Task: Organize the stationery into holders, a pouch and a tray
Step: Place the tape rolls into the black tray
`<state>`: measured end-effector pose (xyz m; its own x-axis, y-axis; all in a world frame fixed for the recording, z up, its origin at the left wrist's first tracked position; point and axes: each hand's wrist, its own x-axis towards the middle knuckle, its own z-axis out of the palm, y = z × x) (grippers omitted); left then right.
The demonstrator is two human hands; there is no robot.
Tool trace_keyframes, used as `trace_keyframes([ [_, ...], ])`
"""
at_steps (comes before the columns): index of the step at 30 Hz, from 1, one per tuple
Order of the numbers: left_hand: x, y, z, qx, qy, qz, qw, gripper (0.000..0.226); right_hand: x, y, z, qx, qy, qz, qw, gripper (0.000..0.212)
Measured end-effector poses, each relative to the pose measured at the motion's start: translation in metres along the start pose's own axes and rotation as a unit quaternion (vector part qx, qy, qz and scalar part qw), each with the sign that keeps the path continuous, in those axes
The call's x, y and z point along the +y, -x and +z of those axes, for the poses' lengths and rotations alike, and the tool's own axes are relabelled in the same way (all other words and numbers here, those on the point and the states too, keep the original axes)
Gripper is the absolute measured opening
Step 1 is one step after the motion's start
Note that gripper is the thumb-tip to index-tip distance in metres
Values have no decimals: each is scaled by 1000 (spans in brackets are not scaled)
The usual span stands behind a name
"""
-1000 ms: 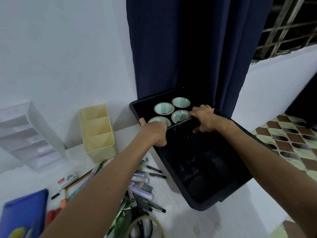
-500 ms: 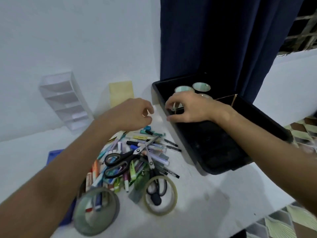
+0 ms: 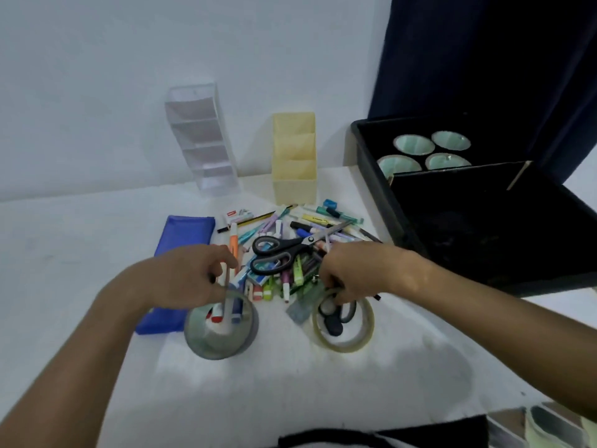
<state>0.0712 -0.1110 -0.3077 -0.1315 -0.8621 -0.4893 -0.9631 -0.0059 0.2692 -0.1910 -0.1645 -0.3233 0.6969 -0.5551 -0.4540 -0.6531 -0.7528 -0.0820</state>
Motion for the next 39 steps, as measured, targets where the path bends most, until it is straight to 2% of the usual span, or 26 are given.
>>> trace_keyframes([
  [3, 0, 2, 9, -9, -14, -8, 1000, 38, 7, -5, 6, 27, -6, -7, 1000, 13],
  [7, 4, -2, 13, -14, -87, -15, 996, 27, 17, -4, 4, 50, -62, -6, 997, 11],
  [12, 19, -7, -40, 14, -125, -5, 992, 14, 30, 6, -17, 121, -110, 12, 987, 14],
  [17, 73, -35, -106, 73, -13, 40, 996, 16, 64, 36, -44, 270, -184, 120, 937, 16],
  [21, 143, -84, -139, 115, 79, 59, 989, 23, 107, 77, -48, 330, -217, 239, 887, 21],
  [26, 232, -147, -148, 143, 138, 100, 975, 29, 157, 121, -17, 335, -230, 384, 829, 27],
  [32, 282, -223, -124, 112, 226, 90, 964, 36, 195, 142, 35, 290, -257, 525, 757, 28],
  [39, 299, -259, -96, 91, 272, 72, 955, 41, 214, 132, 55, 277, -312, 578, 701, 22],
])
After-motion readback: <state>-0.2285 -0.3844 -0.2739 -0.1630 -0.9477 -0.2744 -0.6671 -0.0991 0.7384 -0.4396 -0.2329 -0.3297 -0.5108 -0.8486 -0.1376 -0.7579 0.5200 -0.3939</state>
